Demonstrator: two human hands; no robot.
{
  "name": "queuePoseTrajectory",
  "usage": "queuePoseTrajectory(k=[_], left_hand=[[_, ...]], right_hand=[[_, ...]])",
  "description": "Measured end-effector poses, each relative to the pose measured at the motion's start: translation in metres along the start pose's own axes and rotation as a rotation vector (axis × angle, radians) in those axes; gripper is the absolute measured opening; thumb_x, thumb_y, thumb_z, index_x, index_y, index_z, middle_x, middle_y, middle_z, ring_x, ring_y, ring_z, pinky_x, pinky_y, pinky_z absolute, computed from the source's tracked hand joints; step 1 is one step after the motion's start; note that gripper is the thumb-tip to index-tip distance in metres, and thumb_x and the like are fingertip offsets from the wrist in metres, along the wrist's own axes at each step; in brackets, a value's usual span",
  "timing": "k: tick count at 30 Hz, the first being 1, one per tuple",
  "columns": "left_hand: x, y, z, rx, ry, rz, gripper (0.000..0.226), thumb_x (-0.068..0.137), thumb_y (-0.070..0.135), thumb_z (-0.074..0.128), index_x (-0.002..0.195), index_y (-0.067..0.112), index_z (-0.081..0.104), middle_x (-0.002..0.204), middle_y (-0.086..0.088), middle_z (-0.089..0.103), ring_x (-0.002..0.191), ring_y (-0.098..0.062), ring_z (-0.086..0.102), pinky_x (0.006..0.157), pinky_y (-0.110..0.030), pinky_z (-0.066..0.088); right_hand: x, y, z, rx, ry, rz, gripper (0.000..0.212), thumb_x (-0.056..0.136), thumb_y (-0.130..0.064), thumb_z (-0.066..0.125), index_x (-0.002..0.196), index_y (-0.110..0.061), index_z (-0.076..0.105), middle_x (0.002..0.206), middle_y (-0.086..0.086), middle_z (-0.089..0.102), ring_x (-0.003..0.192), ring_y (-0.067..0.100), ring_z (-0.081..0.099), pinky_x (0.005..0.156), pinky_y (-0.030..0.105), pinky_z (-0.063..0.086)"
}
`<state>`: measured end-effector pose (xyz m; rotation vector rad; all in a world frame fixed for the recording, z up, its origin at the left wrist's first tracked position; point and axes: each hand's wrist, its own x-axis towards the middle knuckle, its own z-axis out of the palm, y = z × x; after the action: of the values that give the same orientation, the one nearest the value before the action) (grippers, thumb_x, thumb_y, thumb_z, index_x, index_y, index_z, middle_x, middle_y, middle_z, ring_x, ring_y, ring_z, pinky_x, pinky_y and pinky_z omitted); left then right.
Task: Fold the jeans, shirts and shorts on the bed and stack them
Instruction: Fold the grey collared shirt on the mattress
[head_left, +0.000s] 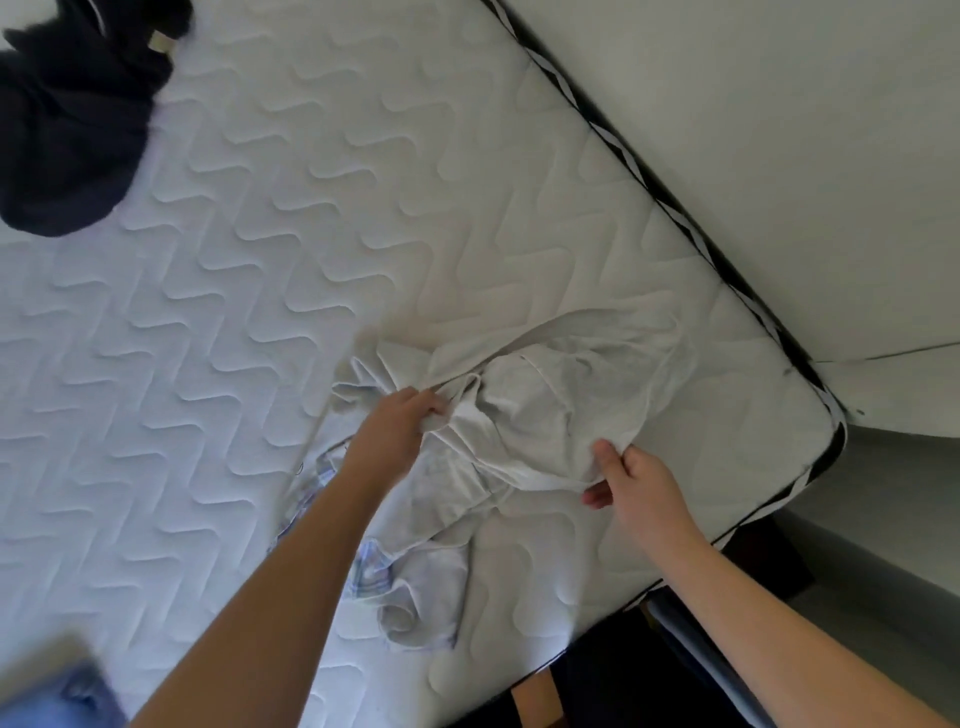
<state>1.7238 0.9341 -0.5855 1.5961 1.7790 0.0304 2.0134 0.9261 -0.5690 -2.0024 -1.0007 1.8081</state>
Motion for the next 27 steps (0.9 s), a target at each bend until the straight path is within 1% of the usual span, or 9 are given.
queuePoseTrajectory(k=[4,6,8,14,17,19,21,23,27], left_hand=[[-0.037,-0.004,0.004,-0.014,-0.011,-0.094,0.019,0.091,0.004,0.055,0.1,0.01,0.071,0.102,-0.001,0.054,0.092,-0.022,0.053,0.075,-0.033,0.042],[-0.063,-0.007,0.002,-0.027,-0.005,0.023,0.016,0.086,0.003,0.066,0.1,0.003,0.073,0.098,-0.009,0.055,0.091,-0.029,0.056,0.078,-0.037,0.046],[-0.093,-0.01,0.0,-0.076,-0.005,0.06,0.019,0.084,0.015,0.077,0.101,0.007,0.075,0.098,-0.007,0.054,0.09,-0.024,0.054,0.079,-0.032,0.045],[-0.162,-0.009,0.013,-0.253,0.352,-0.141,0.03,0.092,0.022,0.069,0.065,0.009,0.068,0.07,0.004,0.05,0.063,-0.014,0.051,0.061,-0.018,0.029],[-0.199,-0.021,0.017,-0.446,0.359,-0.275,0.023,0.086,0.027,0.075,0.091,0.017,0.054,0.07,0.005,0.051,0.059,-0.004,0.048,0.055,-0.016,0.037],[-0.224,-0.039,0.018,-0.408,0.216,-0.314,0.037,0.086,0.028,0.074,0.116,0.021,0.053,0.078,0.003,0.056,0.067,-0.007,0.055,0.061,-0.019,0.042],[-0.249,-0.06,0.02,-0.166,0.05,-0.329,0.039,0.09,0.028,0.069,0.126,0.017,0.059,0.098,-0.006,0.067,0.091,-0.022,0.064,0.075,-0.03,0.046],[-0.278,-0.078,0.016,-0.05,0.035,-0.377,0.026,0.092,0.028,0.066,0.113,0.014,0.069,0.106,-0.011,0.068,0.103,-0.031,0.062,0.08,-0.032,0.044],[-0.336,-0.103,-0.008,-0.165,0.189,-0.337,0.016,0.088,0.024,0.072,0.097,0.011,0.07,0.095,-0.007,0.053,0.097,-0.028,0.056,0.079,-0.029,0.039]], right_hand=[[-0.022,0.005,0.002,-0.058,-0.004,-0.017,0.028,0.101,-0.032,0.05,0.08,-0.018,0.062,0.055,-0.008,0.065,0.048,0.009,0.063,0.046,0.016,0.047],[-0.038,0.009,0.003,-0.093,-0.01,-0.032,0.028,0.101,-0.03,0.051,0.077,-0.019,0.061,0.054,-0.008,0.061,0.046,0.005,0.059,0.046,0.015,0.046],[-0.054,0.014,0.004,-0.121,-0.031,-0.037,0.028,0.1,-0.03,0.052,0.075,-0.021,0.06,0.057,-0.008,0.057,0.046,0.003,0.056,0.047,0.016,0.047],[-0.105,0.028,0.019,-0.223,-0.141,-0.073,0.022,0.099,-0.025,0.054,0.085,-0.012,0.062,0.063,-0.001,0.056,0.045,0.001,0.05,0.047,0.016,0.046],[-0.132,0.033,0.03,-0.281,-0.166,-0.123,0.026,0.098,-0.025,0.056,0.075,-0.014,0.058,0.055,-0.006,0.053,0.044,0.001,0.049,0.046,0.016,0.044],[-0.151,0.037,0.037,-0.322,-0.172,-0.145,0.028,0.098,-0.024,0.058,0.073,-0.009,0.057,0.055,-0.004,0.051,0.043,0.002,0.049,0.045,0.016,0.043],[-0.169,0.04,0.044,-0.359,-0.166,-0.159,0.032,0.096,-0.025,0.06,0.069,-0.009,0.053,0.051,-0.005,0.049,0.043,0.004,0.048,0.045,0.016,0.042],[-0.187,0.041,0.051,-0.418,-0.188,-0.162,0.034,0.096,-0.026,0.061,0.066,-0.01,0.054,0.047,-0.009,0.049,0.044,0.006,0.048,0.046,0.017,0.041],[-0.223,0.034,0.074,-0.506,-0.222,-0.193,0.037,0.095,-0.026,0.062,0.062,-0.015,0.051,0.044,-0.009,0.043,0.039,0.005,0.042,0.041,0.015,0.034]])
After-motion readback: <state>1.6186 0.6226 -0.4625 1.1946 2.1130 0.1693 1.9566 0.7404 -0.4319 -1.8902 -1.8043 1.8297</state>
